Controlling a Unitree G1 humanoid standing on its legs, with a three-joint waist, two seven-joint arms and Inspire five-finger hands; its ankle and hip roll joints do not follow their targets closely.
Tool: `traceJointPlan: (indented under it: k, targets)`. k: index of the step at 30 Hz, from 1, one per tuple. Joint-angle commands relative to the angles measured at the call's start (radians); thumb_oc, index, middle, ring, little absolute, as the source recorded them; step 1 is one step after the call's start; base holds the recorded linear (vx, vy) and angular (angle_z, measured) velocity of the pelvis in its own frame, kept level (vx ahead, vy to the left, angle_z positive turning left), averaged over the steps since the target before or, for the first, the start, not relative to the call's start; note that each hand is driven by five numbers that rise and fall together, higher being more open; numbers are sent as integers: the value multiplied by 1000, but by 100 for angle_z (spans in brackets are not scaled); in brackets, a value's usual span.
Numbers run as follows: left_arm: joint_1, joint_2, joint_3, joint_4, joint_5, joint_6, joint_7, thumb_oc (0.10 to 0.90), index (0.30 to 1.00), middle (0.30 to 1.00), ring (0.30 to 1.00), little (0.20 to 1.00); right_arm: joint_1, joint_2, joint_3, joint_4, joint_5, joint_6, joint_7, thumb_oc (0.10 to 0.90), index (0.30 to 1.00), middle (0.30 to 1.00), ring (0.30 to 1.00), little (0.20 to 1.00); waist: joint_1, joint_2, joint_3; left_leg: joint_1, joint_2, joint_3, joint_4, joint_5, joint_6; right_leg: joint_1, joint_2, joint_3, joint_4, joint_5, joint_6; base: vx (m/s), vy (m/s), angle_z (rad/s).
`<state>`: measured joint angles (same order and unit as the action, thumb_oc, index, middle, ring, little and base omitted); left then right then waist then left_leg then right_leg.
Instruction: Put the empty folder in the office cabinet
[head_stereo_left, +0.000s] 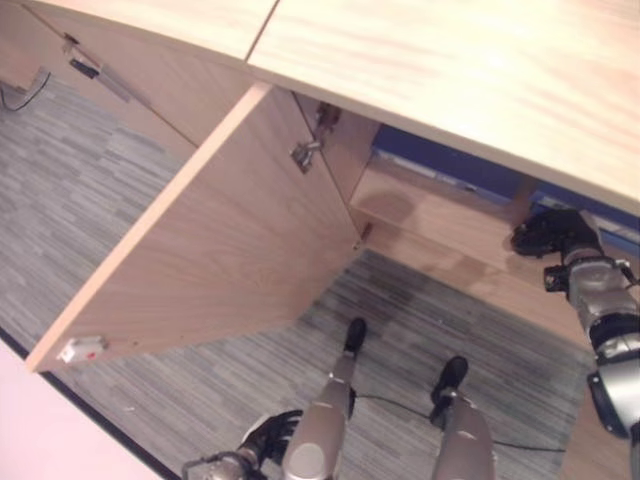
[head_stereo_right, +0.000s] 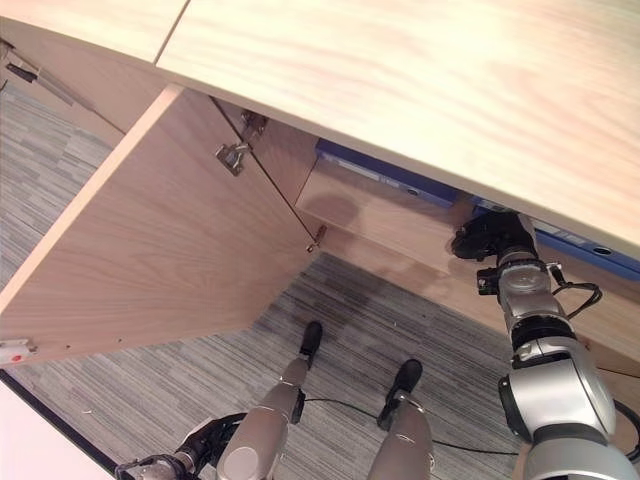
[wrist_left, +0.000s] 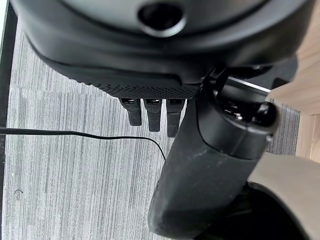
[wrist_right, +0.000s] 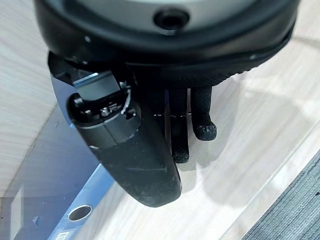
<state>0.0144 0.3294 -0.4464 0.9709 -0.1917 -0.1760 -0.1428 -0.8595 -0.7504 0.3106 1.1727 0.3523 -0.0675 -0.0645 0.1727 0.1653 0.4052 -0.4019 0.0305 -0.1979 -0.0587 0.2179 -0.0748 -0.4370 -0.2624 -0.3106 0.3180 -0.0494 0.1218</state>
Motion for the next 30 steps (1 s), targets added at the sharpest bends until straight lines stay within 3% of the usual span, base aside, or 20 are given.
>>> traceJointPlan:
  k: [1, 10, 14, 15, 16, 17, 19, 20, 21, 27, 30]
  targets:
    - [-4, 15, -29, 45, -32, -19, -10, 800, 900, 900, 900, 900, -168, -210, -21, -106, 11, -94, -129, 400, 300, 300, 300, 300, 12, -29, -68, 95, 60, -10, -20, -117, -49, 32, -4, 9, 54, -53, 34, 0, 0, 0]
    - [-27, -7, 12, 65, -56, -13, -4, 800, 900, 900, 900, 900, -47, -175, -82, -348, 25, -132, -127, 400, 300, 300, 300, 300, -6, -46, -59, 93, 69, 0, -5, -128, -46, 16, -2, 21, 75, -59, 30, 1, 1, -2]
    - [-39, -11, 18, 71, -54, -13, -1, 800, 900, 900, 900, 900, -17, -159, -100, -365, 17, -136, -131, 400, 300, 300, 300, 300, -11, -54, -51, 75, 70, 9, 30, -142, -43, 1, -4, 35, 89, -60, 29, -20, 6, -7]
    - [0, 87, 0, -246, -143, 13, -54, 800, 900, 900, 900, 900, -9, -185, -102, -380, 14, -127, -127, 400, 300, 300, 300, 300, -5, -38, -43, 57, 65, 12, 57, -149, -39, -6, -6, 39, 93, -57, 31, -31, 7, -14]
    - [154, 290, -5, -643, -310, 22, -152, 800, 900, 900, 900, 900, 26, -229, -106, -373, 11, -126, -98, 400, 300, 300, 300, 300, 9, -6, -35, 43, 59, 14, 77, -151, -34, -2, -11, 36, 97, -58, 35, -31, 7, -15]
    - [163, 299, 0, -657, -314, 30, -152, 800, 900, 900, 900, 900, 28, -226, -107, -372, 12, -127, -97, 400, 300, 300, 300, 300, 9, -10, -37, 43, 59, 14, 78, -151, -34, -2, -11, 35, 97, -58, 35, -25, 5, -8]
    - [216, 446, -15, -823, -406, 54, -211, 800, 900, 900, 900, 900, -11, -224, -84, -334, 3, -120, -101, 400, 300, 300, 300, 300, 8, 11, -30, 30, 55, 16, 99, -154, -30, -5, -11, 41, 101, -59, 37, -10, 13, 6]
    - [221, 450, -10, -830, -409, 59, -210, 800, 900, 900, 900, 900, -13, -222, -84, -332, 3, -121, -101, 400, 300, 300, 300, 300, 8, 9, -30, 29, 55, 17, 101, -155, -30, -5, -11, 41, 101, -59, 37, -40, 36, 14]
    - [240, 561, -11, -898, -460, 75, -227, 800, 900, 900, 900, 900, -50, -171, -58, -251, -1, -109, -108, 400, 300, 300, 300, 300, 4, 20, -27, 11, 52, 20, 144, -168, -30, -14, -8, 54, 115, -64, 37, -30, 23, 11]
    - [273, 529, -15, -757, -414, 68, -219, 800, 900, 900, 900, 900, -40, -122, -52, -267, 15, -117, -119, 400, 300, 300, 300, 300, -7, 10, -23, -10, 52, 22, 205, -188, -31, -22, -3, 75, 146, -73, 34, -27, 3, -11]
    - [235, 430, -41, -579, -343, 54, -195, 800, 900, 900, 900, 900, -17, -71, -73, -295, 6, -114, -132, 400, 300, 300, 300, 300, -14, 0, -15, -15, 52, 23, 231, -202, -32, -27, 0, 85, 159, -80, 30, -33, -11, -7]
